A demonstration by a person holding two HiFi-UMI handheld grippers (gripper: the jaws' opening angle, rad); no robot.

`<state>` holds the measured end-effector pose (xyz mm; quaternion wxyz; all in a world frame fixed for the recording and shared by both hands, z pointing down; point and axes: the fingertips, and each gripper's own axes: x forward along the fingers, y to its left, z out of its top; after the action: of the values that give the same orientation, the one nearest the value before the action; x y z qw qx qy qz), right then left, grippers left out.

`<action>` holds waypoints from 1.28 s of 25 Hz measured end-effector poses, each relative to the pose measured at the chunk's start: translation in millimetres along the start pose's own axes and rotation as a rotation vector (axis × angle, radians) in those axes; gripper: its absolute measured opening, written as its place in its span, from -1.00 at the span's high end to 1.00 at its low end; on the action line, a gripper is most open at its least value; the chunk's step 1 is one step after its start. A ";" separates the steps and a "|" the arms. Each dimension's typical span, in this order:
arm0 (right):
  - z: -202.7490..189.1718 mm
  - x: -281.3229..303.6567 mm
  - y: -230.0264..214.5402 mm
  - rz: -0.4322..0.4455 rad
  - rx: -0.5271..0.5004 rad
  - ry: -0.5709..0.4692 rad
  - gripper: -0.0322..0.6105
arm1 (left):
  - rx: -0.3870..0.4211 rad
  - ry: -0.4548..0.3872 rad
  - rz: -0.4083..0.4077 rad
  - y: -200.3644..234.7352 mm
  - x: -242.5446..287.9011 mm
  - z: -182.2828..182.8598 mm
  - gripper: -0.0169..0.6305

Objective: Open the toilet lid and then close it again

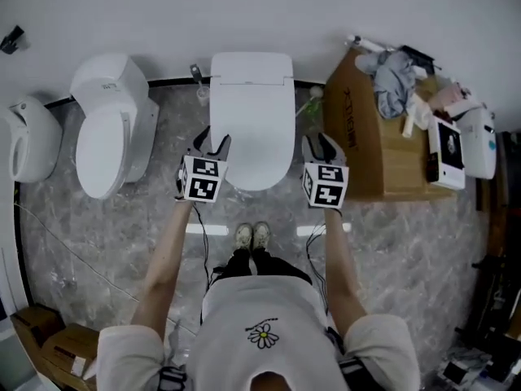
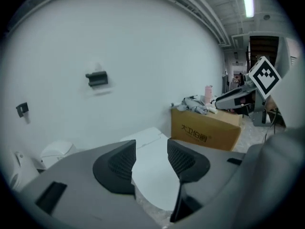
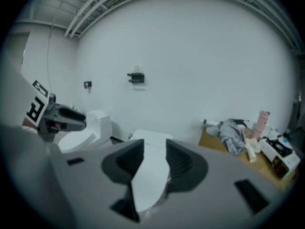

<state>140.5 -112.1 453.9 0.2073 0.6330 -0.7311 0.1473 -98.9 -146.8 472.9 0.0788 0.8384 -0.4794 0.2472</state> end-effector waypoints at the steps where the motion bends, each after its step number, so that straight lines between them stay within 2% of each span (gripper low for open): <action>1: 16.7 -12.3 3.8 0.000 -0.004 -0.036 0.40 | 0.008 -0.039 0.005 -5.3 -12.7 19.2 0.26; 3: 47.2 -37.1 14.2 0.006 -0.010 -0.106 0.41 | 0.005 -0.113 0.006 -16.4 -39.4 56.3 0.27; 5: 73.6 -61.0 28.1 0.031 -0.001 -0.174 0.44 | -0.033 -0.192 0.015 -23.4 -67.6 91.2 0.27; 7: 99.2 -83.4 41.3 0.060 0.017 -0.253 0.46 | -0.074 -0.280 0.044 -25.1 -94.3 123.8 0.35; 9: 122.7 -107.8 53.4 0.086 0.047 -0.342 0.56 | -0.084 -0.359 0.079 -26.2 -121.4 151.5 0.48; 11: 139.1 -135.1 67.3 0.119 0.093 -0.426 0.74 | -0.087 -0.431 0.103 -29.9 -150.5 172.4 0.55; 13: 150.5 -159.3 83.1 0.155 0.108 -0.491 0.77 | -0.088 -0.497 0.109 -36.3 -176.8 188.5 0.61; 15: 158.0 -177.6 97.5 0.162 0.069 -0.531 0.78 | -0.076 -0.543 0.129 -42.1 -198.1 198.7 0.71; 17: 162.0 -191.1 109.4 0.161 0.021 -0.554 0.78 | -0.072 -0.561 0.161 -45.8 -212.4 202.4 0.87; 23: 161.2 -213.7 120.8 0.213 0.025 -0.587 0.79 | -0.120 -0.547 0.171 -62.9 -218.6 187.6 0.89; 32: 159.7 -212.8 107.5 0.179 0.005 -0.584 0.80 | -0.114 -0.545 0.175 -68.8 -217.7 181.9 0.89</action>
<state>39.7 12.2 215.8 -0.0271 0.5822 -0.8123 -0.0212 -70.4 -11.1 216.0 -0.0279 0.8236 -0.5664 -0.0087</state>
